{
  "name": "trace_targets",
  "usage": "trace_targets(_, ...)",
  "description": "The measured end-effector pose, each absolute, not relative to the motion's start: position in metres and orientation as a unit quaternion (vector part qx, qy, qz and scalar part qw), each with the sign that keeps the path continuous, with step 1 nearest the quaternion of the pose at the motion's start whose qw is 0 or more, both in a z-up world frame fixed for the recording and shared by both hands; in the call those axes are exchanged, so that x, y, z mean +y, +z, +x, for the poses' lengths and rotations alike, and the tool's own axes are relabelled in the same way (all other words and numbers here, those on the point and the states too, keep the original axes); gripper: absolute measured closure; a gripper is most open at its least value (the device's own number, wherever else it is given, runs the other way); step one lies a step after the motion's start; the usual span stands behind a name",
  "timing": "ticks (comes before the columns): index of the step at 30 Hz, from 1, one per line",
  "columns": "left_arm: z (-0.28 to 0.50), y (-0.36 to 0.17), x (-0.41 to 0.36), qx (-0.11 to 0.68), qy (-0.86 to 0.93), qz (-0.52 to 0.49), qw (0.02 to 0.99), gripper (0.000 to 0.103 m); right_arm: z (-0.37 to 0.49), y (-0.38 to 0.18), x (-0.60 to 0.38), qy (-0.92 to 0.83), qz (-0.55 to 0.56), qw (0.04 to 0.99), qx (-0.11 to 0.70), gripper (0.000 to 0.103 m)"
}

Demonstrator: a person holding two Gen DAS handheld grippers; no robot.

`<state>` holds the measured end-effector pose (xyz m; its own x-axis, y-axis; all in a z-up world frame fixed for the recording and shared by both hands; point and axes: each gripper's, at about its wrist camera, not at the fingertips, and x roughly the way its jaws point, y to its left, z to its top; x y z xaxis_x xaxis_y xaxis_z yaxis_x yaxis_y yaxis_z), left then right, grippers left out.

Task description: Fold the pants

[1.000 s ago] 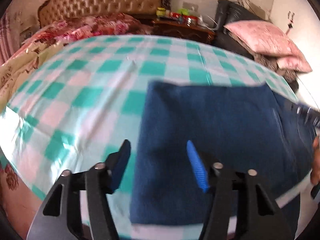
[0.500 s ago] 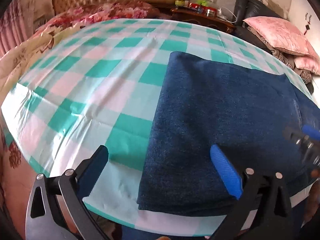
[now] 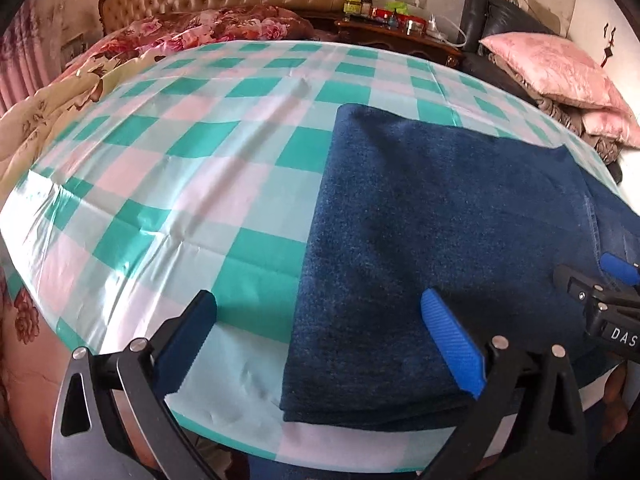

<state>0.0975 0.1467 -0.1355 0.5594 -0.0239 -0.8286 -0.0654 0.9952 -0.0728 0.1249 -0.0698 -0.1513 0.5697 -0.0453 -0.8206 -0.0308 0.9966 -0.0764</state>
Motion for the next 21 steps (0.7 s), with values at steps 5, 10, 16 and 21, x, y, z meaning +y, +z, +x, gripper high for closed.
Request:
trace_targets(5, 0.114, -0.098, 0.138, 0.418, 0.004, -0.011, 0.908, 0.030, 0.125, -0.151, -0.070, -0.002, -0.042, 0.885, 0.464, 0.004)
trace_targets(10, 0.170, -0.104, 0.140, 0.438, -0.012, 0.000, 0.899, 0.081, 0.126, -0.151, -0.070, -0.001, -0.043, 0.884, 0.466, 0.004)
trace_targets(16, 0.201, -0.123, 0.151, 0.477, -0.016, 0.007, 0.879, 0.075, 0.127, -0.148, -0.071, 0.005, -0.045, 0.881, 0.471, 0.005)
trace_targets(21, 0.181, -0.116, 0.148, 0.454, -0.034, 0.001, 0.890, 0.075, 0.127, -0.123, -0.070, 0.001, -0.049, 0.909, 0.415, 0.006)
